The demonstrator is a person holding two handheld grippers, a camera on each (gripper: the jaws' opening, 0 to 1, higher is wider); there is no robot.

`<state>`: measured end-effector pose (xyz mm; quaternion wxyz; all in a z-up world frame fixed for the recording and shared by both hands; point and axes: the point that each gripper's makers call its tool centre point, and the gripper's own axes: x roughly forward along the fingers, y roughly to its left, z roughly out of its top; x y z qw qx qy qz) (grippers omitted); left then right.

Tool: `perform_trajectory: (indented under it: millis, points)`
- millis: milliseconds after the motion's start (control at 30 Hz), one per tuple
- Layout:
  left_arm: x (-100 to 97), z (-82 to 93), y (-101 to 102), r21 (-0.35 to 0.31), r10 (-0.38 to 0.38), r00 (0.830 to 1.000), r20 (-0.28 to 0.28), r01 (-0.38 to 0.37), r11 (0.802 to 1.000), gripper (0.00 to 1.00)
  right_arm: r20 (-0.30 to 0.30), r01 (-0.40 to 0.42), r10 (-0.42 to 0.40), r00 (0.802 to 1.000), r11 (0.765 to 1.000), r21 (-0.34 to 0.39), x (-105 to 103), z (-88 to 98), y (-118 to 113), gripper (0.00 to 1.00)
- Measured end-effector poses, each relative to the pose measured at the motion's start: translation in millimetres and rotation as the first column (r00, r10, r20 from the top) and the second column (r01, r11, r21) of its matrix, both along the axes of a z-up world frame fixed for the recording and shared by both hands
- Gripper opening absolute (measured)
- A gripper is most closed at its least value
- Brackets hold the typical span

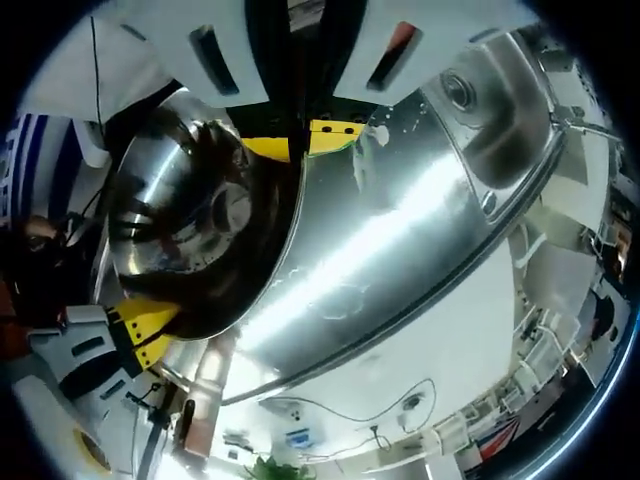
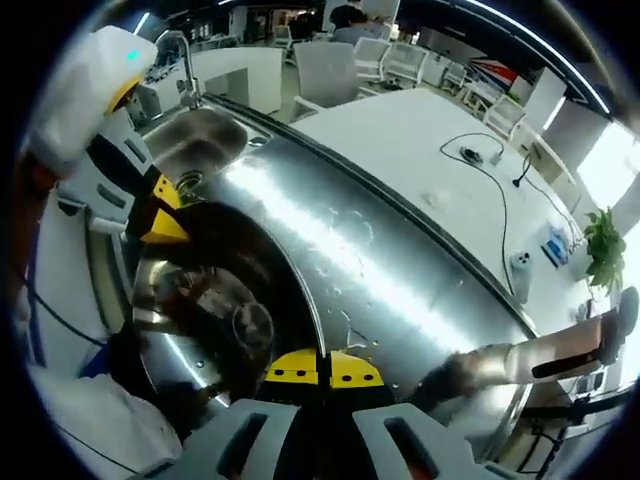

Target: Pick up bowl with dirty water move over sink pour dirty water into sink return bowl to place

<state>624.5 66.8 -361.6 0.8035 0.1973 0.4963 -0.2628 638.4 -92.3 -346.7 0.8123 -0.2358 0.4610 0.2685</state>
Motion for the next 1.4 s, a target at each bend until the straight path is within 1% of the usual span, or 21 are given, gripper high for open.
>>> perform_trajectory:
  millis: [100,133,233,267,300,333,433,533,633,667,767,900,1033,1200,1333,1400]
  points:
    - [2.0,-3.5,0.1,-0.011,0.010,1.000,-0.004,-0.010,1.000,0.00,-0.004,0.003,-0.003,1.000,1.000,0.008,1.8,-4.4,0.3,0.00]
    - [2.2,-3.8,-0.2,-0.012,0.015,1.000,-0.008,-0.015,1.000,0.00,-0.014,0.008,-0.008,1.000,1.000,0.011,1.8,-4.9,0.3,0.00]
    - [2.8,-3.7,-0.7,-0.016,0.014,1.000,-0.011,-0.014,1.000,0.00,-0.019,0.007,-0.007,1.000,1.000,0.015,2.6,-5.6,0.3,0.00]
    - [4.1,-4.5,-1.1,-0.018,0.010,1.000,-0.001,-0.010,1.000,0.00,-0.011,0.005,-0.005,1.000,1.000,0.016,4.2,-5.6,0.7,0.00]
    - [9.1,-4.9,-1.9,-0.023,0.002,0.999,0.036,-0.001,1.000,0.00,0.012,-0.002,0.002,1.000,1.000,0.017,7.7,-5.5,0.8,0.00]
    - [7.7,-6.6,-1.8,-0.025,0.003,0.999,0.034,-0.002,1.000,0.00,0.018,-0.004,0.004,1.000,1.000,0.019,8.6,-7.0,0.3,0.00]
    - [10.6,-7.6,-1.4,-0.027,0.004,0.999,0.049,-0.002,1.000,0.00,0.035,-0.005,0.004,0.999,0.999,0.041,15.4,-8.3,1.1,0.00]
    - [15.5,-10.4,-0.4,-0.023,0.013,0.997,0.070,-0.012,1.000,0.00,0.070,-0.030,0.027,0.997,0.999,0.040,18.3,-8.5,4.3,0.00]
    - [21.9,-14.5,1.8,-0.014,0.020,0.995,0.098,-0.019,1.000,0.00,0.096,-0.033,0.028,0.995,0.998,0.052,21.9,-8.7,6.0,0.00]
    - [24.6,-14.1,0.9,-0.021,0.013,0.993,0.115,-0.011,1.000,0.00,0.102,-0.034,0.028,0.994,0.998,0.053,23.1,-9.6,5.6,0.00]
    - [27.4,-14.1,0.0,-0.041,0.030,0.992,0.119,-0.025,0.999,0.00,0.123,-0.039,0.032,0.992,0.998,0.057,26.6,-12.8,3.6,0.00]
    - [30.8,-14.1,-2.0,-0.054,0.040,0.991,0.125,-0.034,0.998,0.00,0.113,-0.026,0.017,0.993,0.996,0.081,29.6,-15.0,1.0,0.00]
    - [33.9,-13.3,-4.9,-0.064,0.041,0.990,0.136,-0.032,0.997,0.00,0.110,-0.025,0.016,0.994,0.997,0.077,29.7,-18.0,-1.2,0.00]
    - [36.6,-14.0,-6.0,-0.076,0.045,0.989,0.141,-0.034,0.997,0.00,0.107,-0.015,0.004,0.994,0.995,0.101,33.5,-20.7,-1.9,0.00]
    - [39.2,-15.1,-6.7,-0.082,0.040,0.986,0.161,-0.027,0.996,0.00,0.117,-0.011,-0.003,0.993,0.993,0.121,35.9,-22.7,-2.1,0.00]
    - [42.1,-14.7,-7.9,-0.090,0.031,0.982,0.186,-0.014,0.996,0.00,0.117,-0.006,-0.010,0.993,0.991,0.131,37.1,-23.9,-3.1,0.00]
